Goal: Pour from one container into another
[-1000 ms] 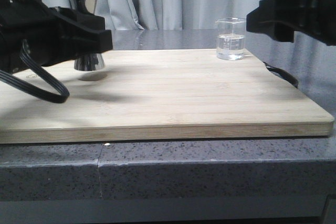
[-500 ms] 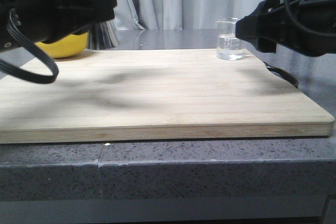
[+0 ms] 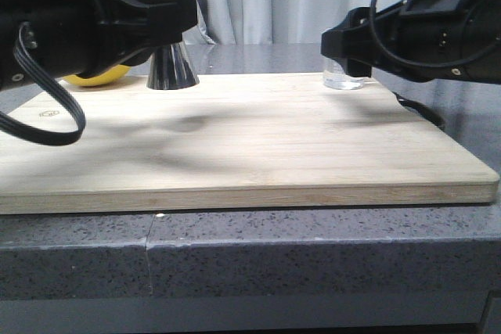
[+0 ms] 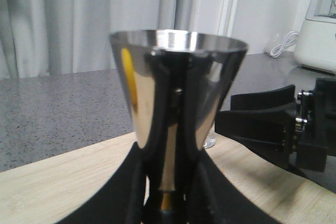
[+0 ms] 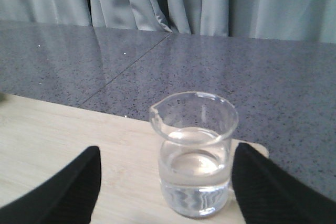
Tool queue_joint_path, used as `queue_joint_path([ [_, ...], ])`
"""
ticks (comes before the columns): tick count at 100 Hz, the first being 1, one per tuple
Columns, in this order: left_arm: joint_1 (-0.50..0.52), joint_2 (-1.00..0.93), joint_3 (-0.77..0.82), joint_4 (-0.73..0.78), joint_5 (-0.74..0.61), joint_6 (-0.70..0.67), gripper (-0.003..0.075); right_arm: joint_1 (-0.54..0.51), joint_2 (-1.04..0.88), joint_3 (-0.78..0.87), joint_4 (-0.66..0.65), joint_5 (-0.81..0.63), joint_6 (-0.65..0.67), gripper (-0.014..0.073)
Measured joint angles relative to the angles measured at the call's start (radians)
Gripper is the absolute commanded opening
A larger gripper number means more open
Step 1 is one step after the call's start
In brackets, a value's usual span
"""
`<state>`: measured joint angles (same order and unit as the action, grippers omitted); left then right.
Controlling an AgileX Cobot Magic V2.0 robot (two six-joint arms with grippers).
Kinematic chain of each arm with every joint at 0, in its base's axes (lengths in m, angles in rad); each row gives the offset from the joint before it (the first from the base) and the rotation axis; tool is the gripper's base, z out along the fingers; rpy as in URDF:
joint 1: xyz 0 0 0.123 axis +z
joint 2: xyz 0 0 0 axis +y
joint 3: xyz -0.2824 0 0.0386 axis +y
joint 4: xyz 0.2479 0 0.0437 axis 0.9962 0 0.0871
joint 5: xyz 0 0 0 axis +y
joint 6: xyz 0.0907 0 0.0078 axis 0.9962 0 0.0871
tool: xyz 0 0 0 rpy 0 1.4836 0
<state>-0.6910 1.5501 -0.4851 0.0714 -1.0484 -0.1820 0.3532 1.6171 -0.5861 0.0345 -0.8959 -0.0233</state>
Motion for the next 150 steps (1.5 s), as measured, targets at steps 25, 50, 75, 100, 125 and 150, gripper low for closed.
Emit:
queue_joint_path([
  [25, 0.0, 0.0, 0.0, 0.043, 0.0, -0.006, -0.002, -0.01, 0.047, -0.045, -0.002, 0.002, 0.002, 0.0477],
  [50, 0.0, 0.0, 0.0, 0.051, 0.002, -0.011, -0.002, -0.018, 0.062, -0.072, -0.008, 0.005, 0.002, 0.0477],
  [75, 0.0, 0.0, 0.0, 0.057, 0.002, -0.025, -0.002, -0.028, 0.079, -0.082, -0.01, 0.01, 0.002, 0.0477],
  [100, 0.0, 0.0, 0.0, 0.058, 0.002, -0.029, -0.002, -0.033, 0.118, -0.082, -0.016, -0.021, 0.004, 0.0477],
  [125, 0.0, 0.0, 0.0, 0.058, 0.002, -0.029, -0.002, -0.033, 0.151, -0.082, -0.016, -0.061, 0.004, 0.0477],
  [150, 0.0, 0.0, 0.0, 0.059, 0.002, -0.029, -0.002, -0.033, 0.157, -0.082, -0.016, -0.077, 0.004, 0.0477],
])
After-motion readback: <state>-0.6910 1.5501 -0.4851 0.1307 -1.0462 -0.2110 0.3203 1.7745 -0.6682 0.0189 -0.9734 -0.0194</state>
